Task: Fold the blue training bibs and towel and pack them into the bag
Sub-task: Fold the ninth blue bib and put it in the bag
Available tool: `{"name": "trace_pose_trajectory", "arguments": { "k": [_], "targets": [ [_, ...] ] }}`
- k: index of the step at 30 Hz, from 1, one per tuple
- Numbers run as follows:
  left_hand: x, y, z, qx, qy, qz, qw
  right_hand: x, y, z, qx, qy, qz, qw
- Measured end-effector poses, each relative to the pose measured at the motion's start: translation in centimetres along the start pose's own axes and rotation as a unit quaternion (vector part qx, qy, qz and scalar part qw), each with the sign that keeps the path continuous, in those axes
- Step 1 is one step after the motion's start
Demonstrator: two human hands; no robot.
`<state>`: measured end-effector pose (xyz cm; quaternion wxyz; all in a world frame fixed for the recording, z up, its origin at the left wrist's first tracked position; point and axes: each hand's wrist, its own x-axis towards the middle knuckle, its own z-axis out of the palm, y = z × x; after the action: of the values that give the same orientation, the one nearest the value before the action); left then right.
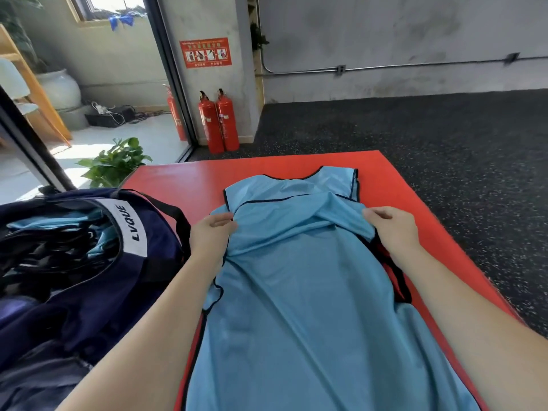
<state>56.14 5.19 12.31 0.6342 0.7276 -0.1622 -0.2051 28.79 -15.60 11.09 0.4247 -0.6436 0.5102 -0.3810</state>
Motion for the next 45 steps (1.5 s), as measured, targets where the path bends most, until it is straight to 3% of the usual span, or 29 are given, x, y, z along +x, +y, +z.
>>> {"name": "trace_pose_trajectory", "arguments": {
  "k": [3,7,14,16,18,20,23,27,31,35,41,45],
  "targets": [
    [-1.0,1.3,-1.0,-0.113,-0.055,-0.029,0.992,-1.0,-1.7,-0.9,0.047,0.024,-0.037,0.998],
    [-4.1,3.0,-2.9,-0.142,-0.11,-0.006,0.984,-3.6,-3.3,-2.4,0.086,-0.004,-0.062,0.994],
    [-8.6,1.9,-8.2,0.085,-0.16,0.103,0.978,-9.2,-2.7,-6.5,0.029,-0.116,-0.092,0.989],
    [-9.7,1.0,-9.7,0.2,-0.171,0.142,0.954,-10.5,-2.6,-7.9,-0.042,-0.144,-0.111,0.982],
    [-10.5,-0.2,-11.1,0.345,-0.18,0.182,0.903,-11.3,-2.1,-9.0,-0.119,-0.181,-0.106,0.971],
    [-11.2,-1.1,-12.0,0.407,-0.196,0.178,0.874,-11.7,-1.4,-9.8,-0.186,-0.205,-0.092,0.957],
    [-11.4,-1.3,-12.5,0.424,-0.172,0.182,0.871,-11.5,-0.8,-10.3,-0.248,-0.19,-0.096,0.945],
    [-11.3,-0.5,-11.2,0.411,-0.12,0.226,0.875,-11.0,-1.2,-9.1,-0.245,-0.137,-0.146,0.949],
    [-10.6,-0.2,-8.0,0.394,-0.138,0.234,0.878,-10.1,-1.3,-5.6,-0.233,-0.161,-0.197,0.939],
    [-8.9,-0.9,-4.7,0.376,-0.173,0.204,0.887,-8.6,-1.1,-2.5,-0.293,-0.189,-0.242,0.906],
    [-5.6,-1.9,-2.0,0.413,-0.195,0.176,0.872,-6.4,-0.5,-0.7,-0.368,-0.251,-0.194,0.874],
    [-4.2,-1.7,-1.7,0.452,-0.213,0.17,0.85,-5.6,-0.3,-1.2,-0.311,-0.293,-0.137,0.894]
  ]
}}
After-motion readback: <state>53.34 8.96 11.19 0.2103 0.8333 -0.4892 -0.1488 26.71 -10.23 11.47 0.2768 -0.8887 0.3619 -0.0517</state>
